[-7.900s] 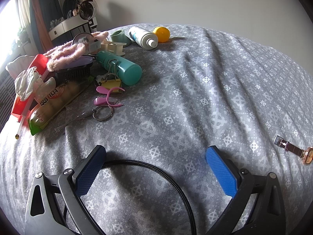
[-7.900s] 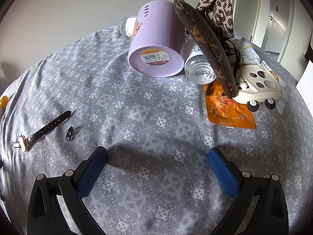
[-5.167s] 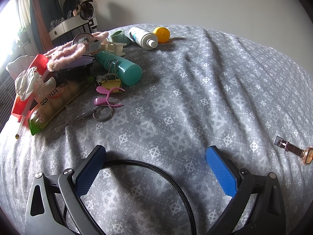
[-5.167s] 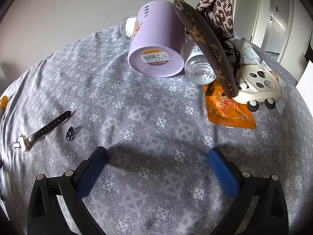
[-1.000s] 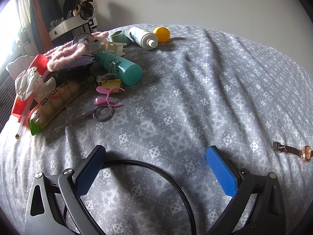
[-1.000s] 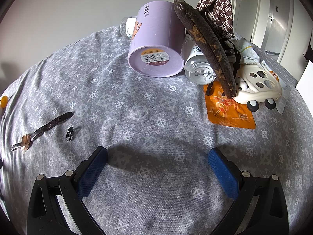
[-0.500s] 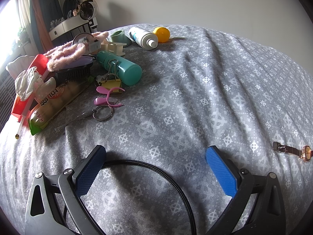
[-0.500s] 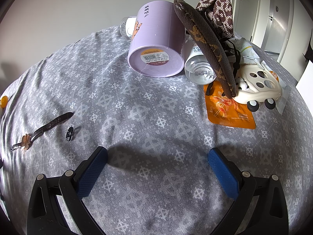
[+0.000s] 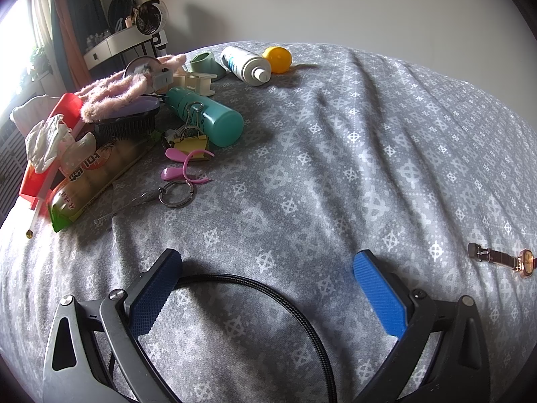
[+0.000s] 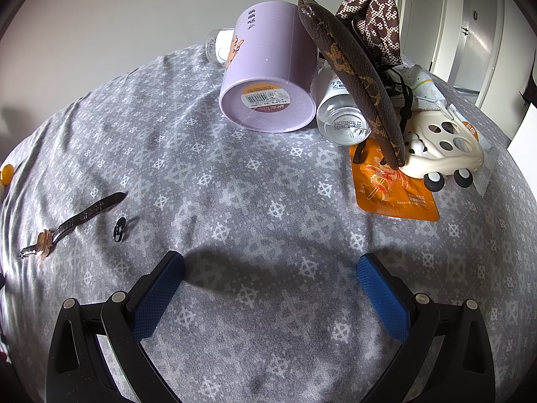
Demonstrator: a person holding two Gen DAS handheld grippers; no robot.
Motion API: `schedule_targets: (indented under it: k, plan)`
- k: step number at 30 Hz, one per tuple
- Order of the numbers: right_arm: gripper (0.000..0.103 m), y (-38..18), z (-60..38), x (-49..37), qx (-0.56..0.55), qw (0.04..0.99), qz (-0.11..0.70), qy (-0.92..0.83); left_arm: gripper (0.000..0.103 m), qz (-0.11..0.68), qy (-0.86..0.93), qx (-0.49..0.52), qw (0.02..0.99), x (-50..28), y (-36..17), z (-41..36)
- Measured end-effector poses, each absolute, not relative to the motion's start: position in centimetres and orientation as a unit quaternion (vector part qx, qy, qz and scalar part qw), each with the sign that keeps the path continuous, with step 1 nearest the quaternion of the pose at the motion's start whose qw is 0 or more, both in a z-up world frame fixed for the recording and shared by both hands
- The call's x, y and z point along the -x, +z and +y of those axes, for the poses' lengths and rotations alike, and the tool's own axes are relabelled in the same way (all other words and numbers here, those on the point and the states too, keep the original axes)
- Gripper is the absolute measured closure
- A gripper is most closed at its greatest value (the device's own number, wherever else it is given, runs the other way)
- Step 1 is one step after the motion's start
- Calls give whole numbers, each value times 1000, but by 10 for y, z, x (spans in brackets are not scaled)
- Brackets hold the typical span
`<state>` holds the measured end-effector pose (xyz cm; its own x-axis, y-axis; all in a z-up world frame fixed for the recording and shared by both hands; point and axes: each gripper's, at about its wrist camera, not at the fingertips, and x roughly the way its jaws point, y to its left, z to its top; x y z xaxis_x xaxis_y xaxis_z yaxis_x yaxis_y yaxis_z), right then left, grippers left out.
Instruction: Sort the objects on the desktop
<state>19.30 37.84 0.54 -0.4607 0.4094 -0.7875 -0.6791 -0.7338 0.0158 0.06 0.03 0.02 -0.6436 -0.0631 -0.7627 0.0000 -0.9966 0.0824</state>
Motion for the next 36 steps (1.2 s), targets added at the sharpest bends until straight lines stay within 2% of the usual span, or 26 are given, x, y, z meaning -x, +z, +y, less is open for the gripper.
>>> schedule_targets:
  k: [36]
  plan:
    - [0,5,378,-193,405,325,166,838,0,-37,-906,-422,18,-1,2,-4]
